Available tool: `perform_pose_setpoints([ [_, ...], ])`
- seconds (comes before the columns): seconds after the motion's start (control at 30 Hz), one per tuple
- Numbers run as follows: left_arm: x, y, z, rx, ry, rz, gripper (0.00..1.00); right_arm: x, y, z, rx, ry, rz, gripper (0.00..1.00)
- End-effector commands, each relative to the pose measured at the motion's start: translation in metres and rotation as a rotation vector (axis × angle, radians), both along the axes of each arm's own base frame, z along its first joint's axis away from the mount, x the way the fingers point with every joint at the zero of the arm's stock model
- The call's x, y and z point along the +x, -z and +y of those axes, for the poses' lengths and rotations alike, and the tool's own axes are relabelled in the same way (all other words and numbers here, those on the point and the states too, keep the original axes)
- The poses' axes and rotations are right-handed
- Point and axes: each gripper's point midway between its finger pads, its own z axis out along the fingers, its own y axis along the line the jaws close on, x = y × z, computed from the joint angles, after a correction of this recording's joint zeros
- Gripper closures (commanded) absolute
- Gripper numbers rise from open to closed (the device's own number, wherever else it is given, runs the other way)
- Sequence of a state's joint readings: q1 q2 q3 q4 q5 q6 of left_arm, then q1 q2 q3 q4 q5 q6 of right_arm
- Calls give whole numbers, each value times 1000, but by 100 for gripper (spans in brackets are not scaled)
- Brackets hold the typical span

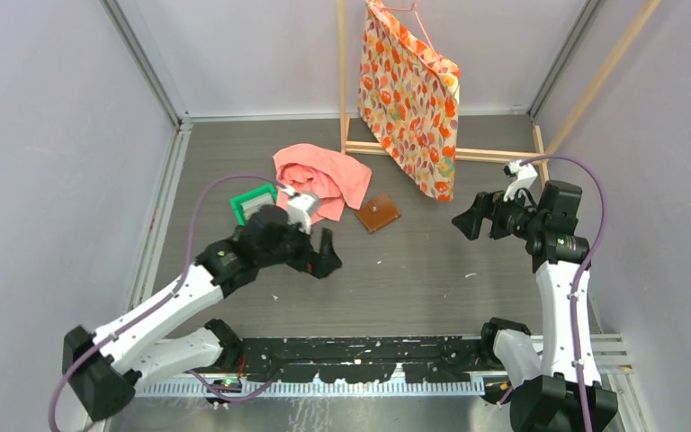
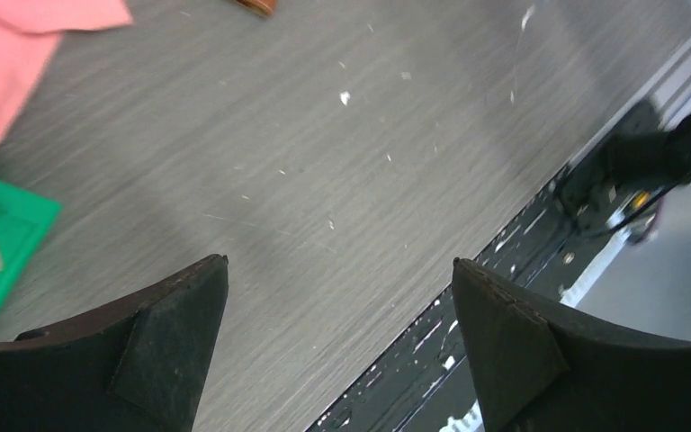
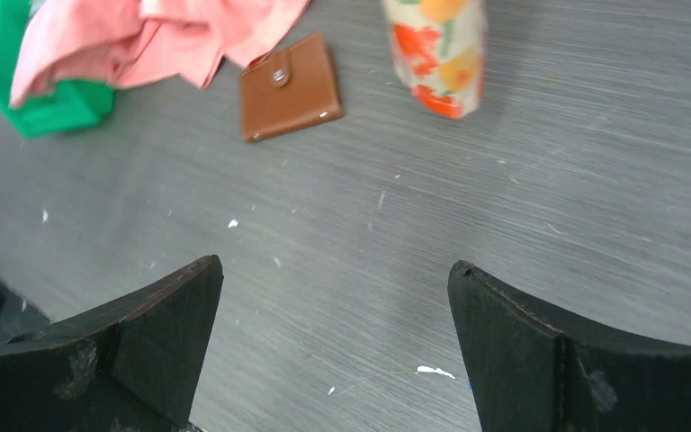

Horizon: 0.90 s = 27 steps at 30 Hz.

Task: Put the credit cards into the card holder
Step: Move the card holder to the center of the board.

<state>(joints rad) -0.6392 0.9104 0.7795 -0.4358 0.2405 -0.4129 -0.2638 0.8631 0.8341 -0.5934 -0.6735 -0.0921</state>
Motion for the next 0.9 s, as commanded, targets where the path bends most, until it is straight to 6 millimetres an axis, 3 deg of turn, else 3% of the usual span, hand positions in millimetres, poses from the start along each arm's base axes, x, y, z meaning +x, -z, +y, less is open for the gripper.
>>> perform_pose_setpoints([
  [0.0,12,-7,-33,100,-58,-143,4,-9,-5,24,-43,-247,-91,0],
  [0.23,58,27,-91,169,0,-179,5,-10,13,19,-70,-232,-19,0],
  [0.27,65,23,-97,179,-1,-190,6,-10,13,17,-75,-225,-11,0],
  [0.33,85,31,-107,243,-25,-182,11,-8,13,14,-87,-204,-1,0],
  [0.37,95,44,-111,296,-34,-162,14,-6,14,13,-90,-193,10,0],
  [0.43,116,46,-125,333,-29,-153,21,-4,16,11,-99,-180,23,0],
  [0.57,141,65,-150,383,51,-110,37,-3,21,13,-103,-184,58,0],
  [0.87,189,99,-156,472,36,-33,46,-2,24,16,-108,-189,83,0],
])
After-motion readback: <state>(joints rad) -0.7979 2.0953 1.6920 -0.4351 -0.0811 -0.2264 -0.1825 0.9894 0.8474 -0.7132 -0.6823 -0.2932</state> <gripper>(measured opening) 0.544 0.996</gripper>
